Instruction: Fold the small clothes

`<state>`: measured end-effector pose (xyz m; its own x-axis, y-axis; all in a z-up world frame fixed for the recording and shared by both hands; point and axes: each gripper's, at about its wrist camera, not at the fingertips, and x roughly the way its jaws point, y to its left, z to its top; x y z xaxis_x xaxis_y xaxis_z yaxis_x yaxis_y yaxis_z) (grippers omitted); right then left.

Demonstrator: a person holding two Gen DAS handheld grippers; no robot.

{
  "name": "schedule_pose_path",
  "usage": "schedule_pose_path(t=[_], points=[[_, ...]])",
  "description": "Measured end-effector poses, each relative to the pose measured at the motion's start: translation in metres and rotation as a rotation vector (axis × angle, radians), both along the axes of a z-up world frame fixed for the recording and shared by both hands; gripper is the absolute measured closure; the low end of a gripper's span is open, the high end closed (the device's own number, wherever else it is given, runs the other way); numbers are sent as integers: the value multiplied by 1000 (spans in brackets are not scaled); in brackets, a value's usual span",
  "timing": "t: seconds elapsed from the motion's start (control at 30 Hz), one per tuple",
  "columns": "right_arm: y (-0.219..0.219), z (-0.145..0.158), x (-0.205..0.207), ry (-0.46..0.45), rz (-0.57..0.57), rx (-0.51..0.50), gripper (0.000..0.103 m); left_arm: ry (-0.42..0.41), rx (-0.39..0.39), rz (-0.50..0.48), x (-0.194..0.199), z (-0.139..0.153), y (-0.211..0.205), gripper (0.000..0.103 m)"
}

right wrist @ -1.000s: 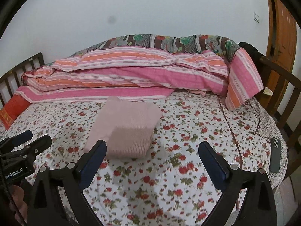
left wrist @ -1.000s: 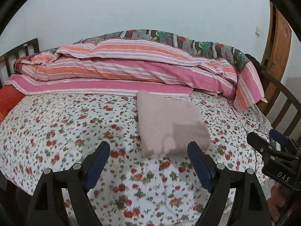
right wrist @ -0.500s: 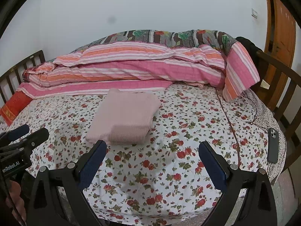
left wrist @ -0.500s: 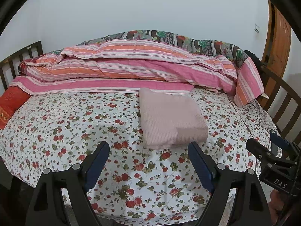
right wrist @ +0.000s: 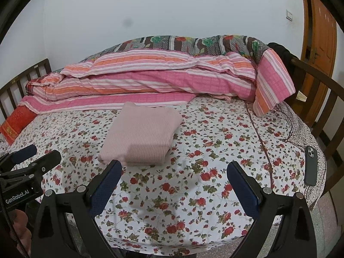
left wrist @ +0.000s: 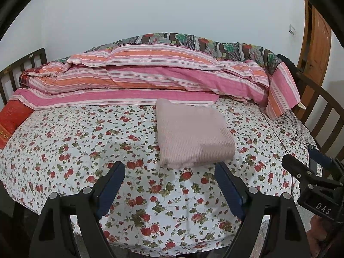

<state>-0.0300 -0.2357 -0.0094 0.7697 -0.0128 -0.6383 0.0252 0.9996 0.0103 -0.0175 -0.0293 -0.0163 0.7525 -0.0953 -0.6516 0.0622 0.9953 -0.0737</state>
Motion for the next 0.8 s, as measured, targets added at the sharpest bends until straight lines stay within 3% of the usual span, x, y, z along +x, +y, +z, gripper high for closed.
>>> schedule_pose_path(t=[0.8], points=[[5, 2, -2, -3, 9, 6, 6, 1, 5, -3, -2, 0, 5, 18]])
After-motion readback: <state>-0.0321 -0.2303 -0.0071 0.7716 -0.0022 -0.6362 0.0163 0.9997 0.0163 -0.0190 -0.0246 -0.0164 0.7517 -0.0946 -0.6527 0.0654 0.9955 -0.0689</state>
